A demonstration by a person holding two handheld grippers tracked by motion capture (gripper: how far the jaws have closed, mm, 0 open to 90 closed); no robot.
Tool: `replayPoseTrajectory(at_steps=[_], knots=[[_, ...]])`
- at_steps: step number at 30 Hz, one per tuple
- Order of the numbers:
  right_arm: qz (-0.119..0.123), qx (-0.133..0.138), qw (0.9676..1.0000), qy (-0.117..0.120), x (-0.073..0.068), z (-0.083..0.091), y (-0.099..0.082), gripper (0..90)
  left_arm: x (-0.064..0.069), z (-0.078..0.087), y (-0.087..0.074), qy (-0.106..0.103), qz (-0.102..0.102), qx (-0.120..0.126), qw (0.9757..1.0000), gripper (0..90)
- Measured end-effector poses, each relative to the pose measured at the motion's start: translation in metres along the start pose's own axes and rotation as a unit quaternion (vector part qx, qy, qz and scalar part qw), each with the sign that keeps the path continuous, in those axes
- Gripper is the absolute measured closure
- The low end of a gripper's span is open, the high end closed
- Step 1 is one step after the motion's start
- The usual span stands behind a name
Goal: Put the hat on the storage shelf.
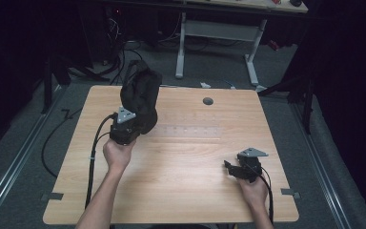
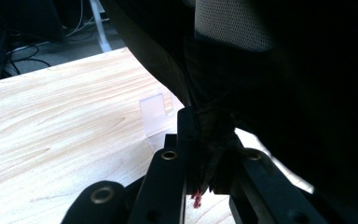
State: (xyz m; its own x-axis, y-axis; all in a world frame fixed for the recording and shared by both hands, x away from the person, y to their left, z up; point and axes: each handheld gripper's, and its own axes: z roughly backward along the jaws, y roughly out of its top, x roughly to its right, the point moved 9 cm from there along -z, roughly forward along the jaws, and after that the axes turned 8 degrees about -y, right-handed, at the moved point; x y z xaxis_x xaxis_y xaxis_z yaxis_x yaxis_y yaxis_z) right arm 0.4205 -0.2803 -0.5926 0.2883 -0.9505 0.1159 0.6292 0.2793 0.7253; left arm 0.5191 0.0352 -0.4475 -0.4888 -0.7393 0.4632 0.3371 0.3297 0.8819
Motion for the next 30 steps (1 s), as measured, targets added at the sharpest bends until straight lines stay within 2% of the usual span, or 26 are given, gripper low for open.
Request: replayPoseTrajectory(at_steps=[11, 24, 30], knots=[[-0.001, 0.000, 1.0000, 0.000, 0.000, 0.000, 0.000, 35.2, -0.001, -0.001, -0.010, 0.012, 0.003, -0.010, 0.9999, 85.8], [0.000, 0.000, 1.0000, 0.000, 0.000, 0.000, 0.000, 35.2, -0.008, -0.004, -0.025, 0.014, 0.015, -0.023, 0.9995, 85.5], [0.000, 0.000, 1.0000, 0.000, 0.000, 0.000, 0.000, 35.2, -0.010, -0.005, -0.034, 0.015, 0.014, -0.033, 0.9993, 85.1]])
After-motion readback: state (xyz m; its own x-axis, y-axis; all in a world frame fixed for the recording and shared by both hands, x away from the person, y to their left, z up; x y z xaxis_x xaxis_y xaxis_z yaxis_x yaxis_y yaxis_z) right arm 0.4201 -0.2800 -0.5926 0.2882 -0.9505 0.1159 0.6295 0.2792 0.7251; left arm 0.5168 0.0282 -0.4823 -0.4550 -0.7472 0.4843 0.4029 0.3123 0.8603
